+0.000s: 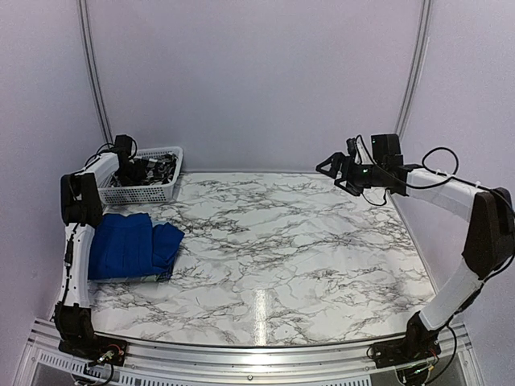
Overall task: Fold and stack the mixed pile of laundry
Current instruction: Pick up the crumpled shirt from the bin, then place the crumpled shirt at the center of the board.
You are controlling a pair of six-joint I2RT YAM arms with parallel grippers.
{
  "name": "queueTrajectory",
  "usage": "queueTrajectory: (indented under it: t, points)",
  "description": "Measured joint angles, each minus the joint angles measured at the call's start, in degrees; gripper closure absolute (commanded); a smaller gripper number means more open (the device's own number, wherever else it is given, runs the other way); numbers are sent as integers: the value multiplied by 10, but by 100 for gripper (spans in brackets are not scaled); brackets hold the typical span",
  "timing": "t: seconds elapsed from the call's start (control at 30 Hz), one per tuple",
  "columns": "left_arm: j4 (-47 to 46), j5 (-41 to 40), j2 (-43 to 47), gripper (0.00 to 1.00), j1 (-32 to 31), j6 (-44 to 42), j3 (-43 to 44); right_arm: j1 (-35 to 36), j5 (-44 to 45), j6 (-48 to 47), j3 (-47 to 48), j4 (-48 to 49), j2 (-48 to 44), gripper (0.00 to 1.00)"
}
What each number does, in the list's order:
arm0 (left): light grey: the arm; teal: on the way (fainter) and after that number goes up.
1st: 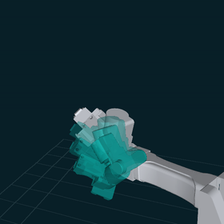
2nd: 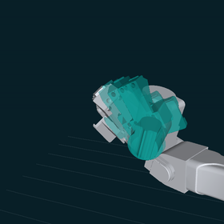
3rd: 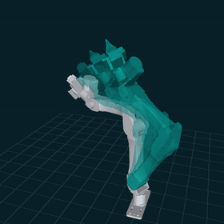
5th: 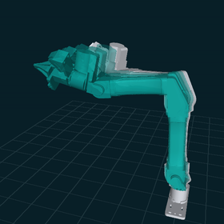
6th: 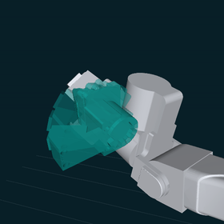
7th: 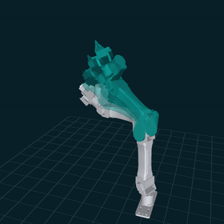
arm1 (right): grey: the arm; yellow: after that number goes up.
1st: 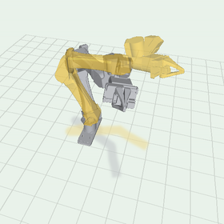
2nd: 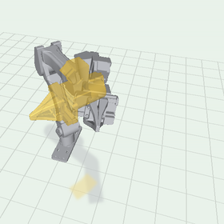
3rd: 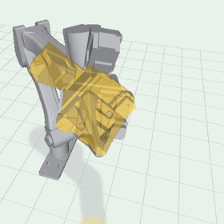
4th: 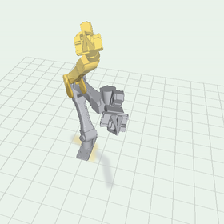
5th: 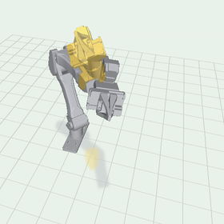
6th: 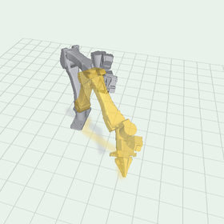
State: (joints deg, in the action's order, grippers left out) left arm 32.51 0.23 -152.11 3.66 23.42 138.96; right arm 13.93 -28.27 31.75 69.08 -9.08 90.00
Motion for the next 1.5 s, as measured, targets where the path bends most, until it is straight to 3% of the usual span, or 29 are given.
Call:
queueTrajectory:
  t: [0.13,0.17,0.43,0.8,1.13,1.5]
  points:
    - [-7,8,0,98,3,7,0,0,-12,4,19,0,36,11]
    - [-12,14,0,100,3,8,0,0,-16,4,24,0,45,13]
    - [-32,43,50,100,4,45,0,0,-52,1,27,0,48,16]
    - [-97,116,277,100,-27,72,-22,0,-88,-8,-46,5,-34,17]
    - [-105,134,399,100,-193,59,-24,0,-115,-18,-111,11,-109,17]
    - [-131,138,412,100,-428,66,10,0,-130,-18,-152,22,-157,17]
